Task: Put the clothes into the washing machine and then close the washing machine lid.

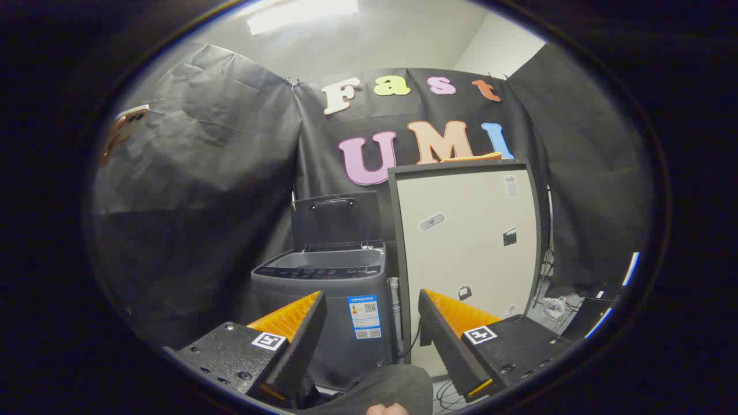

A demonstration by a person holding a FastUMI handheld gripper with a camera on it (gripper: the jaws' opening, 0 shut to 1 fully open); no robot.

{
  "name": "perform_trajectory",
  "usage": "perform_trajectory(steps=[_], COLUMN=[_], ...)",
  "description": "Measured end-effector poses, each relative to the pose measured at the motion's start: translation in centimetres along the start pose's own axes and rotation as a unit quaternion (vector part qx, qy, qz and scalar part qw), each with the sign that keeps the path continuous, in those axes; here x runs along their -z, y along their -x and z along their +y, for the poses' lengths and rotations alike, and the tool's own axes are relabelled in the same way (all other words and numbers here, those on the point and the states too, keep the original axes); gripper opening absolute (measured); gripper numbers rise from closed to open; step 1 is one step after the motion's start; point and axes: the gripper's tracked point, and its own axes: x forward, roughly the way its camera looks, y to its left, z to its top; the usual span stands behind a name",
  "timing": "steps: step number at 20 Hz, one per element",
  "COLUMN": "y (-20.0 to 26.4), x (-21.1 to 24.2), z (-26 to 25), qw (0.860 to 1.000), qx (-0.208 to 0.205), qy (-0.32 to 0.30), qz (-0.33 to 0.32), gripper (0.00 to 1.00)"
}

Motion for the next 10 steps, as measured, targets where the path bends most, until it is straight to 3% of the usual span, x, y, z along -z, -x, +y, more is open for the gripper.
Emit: perform_trajectory(steps=[10], y=[0.01], x=[0.08], z=[0.73], qw=[1.000], qx=[-0.006], qy=[0.029], qz=[0.001], gripper=[0.97])
